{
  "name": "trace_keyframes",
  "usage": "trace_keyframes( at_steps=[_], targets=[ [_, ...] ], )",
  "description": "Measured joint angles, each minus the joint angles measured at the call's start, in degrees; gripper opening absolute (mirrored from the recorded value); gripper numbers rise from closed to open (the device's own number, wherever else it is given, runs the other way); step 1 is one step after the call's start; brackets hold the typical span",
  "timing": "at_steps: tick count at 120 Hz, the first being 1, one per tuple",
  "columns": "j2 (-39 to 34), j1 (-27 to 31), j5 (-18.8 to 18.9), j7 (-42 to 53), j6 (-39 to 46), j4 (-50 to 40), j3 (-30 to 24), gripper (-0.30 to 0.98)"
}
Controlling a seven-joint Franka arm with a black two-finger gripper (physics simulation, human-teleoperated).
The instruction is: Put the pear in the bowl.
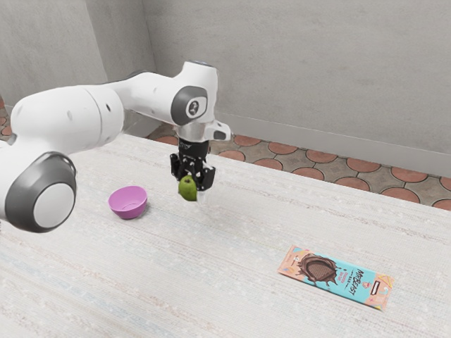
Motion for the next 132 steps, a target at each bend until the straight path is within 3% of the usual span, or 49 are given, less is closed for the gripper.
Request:
trace_keyframes(
  at_steps=[81, 132],
  targets=[
    [-16.64, 11.16, 0.77, 12.26, 9.61, -23.21, 5.15, 0.24],
    [-11.81, 12.50, 1.70, 17.85, 14.64, -22.22, 5.26, 0.23]
  ],
)
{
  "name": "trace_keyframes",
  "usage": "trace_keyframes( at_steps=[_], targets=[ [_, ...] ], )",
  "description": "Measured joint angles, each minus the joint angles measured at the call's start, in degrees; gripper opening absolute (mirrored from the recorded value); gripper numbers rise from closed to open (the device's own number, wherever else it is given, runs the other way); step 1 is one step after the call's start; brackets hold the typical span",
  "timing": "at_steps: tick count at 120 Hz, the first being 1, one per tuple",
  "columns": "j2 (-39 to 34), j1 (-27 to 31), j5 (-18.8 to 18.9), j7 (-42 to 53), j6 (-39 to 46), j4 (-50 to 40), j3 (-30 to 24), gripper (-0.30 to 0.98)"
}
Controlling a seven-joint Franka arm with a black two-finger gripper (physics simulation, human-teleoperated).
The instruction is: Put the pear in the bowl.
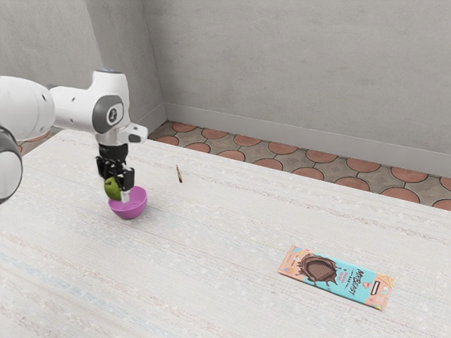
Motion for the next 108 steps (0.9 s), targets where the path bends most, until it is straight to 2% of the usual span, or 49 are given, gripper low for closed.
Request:
trace_keyframes(
  at_steps=[52, 66, 75, 100, 108],
  targets=[
    [6.85, 0.91, 0.40, 3.20, 0.80, 7.52, -0.72, 0.22],
    [6.88, 0.95, 0.07, 3.86, 0.69, 7.58, -0.95, 0.42],
    [6.89, 0.96, -0.24, 4.34, 0.56, 7.59, -0.97, 0.50],
    [6.54, 0.75, -0.65, 5.51, 0.36, 7.59, -1.01, 0.62],
    [3.43, -0.37, -0.88, 5.76, -0.06, 7.50, -1.27, 0.64]
  ],
)
